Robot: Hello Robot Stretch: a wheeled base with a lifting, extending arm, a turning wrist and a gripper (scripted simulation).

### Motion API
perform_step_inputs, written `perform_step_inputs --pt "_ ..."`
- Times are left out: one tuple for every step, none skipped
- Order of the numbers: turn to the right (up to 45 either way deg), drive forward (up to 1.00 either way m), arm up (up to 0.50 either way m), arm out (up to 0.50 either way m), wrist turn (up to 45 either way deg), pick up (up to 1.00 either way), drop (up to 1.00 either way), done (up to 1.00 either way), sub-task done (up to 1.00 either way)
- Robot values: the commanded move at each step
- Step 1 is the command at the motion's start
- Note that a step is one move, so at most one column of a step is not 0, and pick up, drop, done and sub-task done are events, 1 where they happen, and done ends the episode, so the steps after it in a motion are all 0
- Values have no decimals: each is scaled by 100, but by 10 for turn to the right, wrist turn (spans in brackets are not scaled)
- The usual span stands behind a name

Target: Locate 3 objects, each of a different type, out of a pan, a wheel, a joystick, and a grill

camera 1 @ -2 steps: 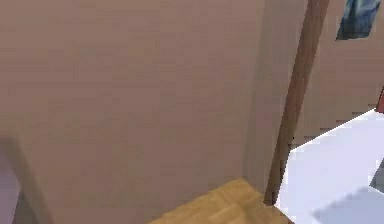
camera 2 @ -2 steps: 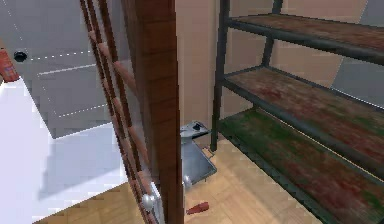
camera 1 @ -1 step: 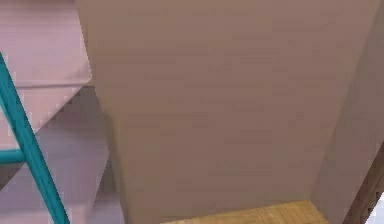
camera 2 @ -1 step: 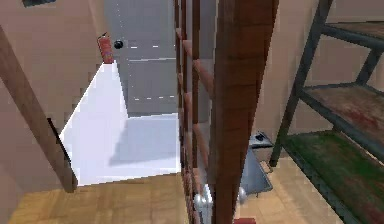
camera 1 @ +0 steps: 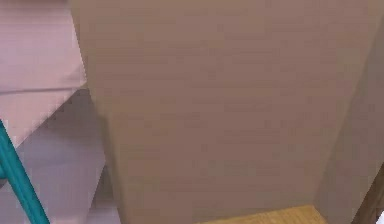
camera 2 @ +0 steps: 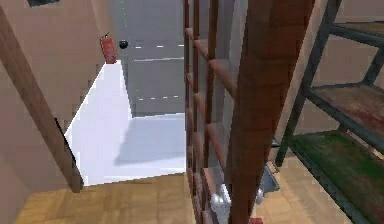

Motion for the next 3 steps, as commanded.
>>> perform_step_inputs --pt "450 0 0 0 0 0 0 0 0" --pt "180 0 0 0 0 0 0 0 0" --pt "0 100 0 0 0 0 0 0 0"
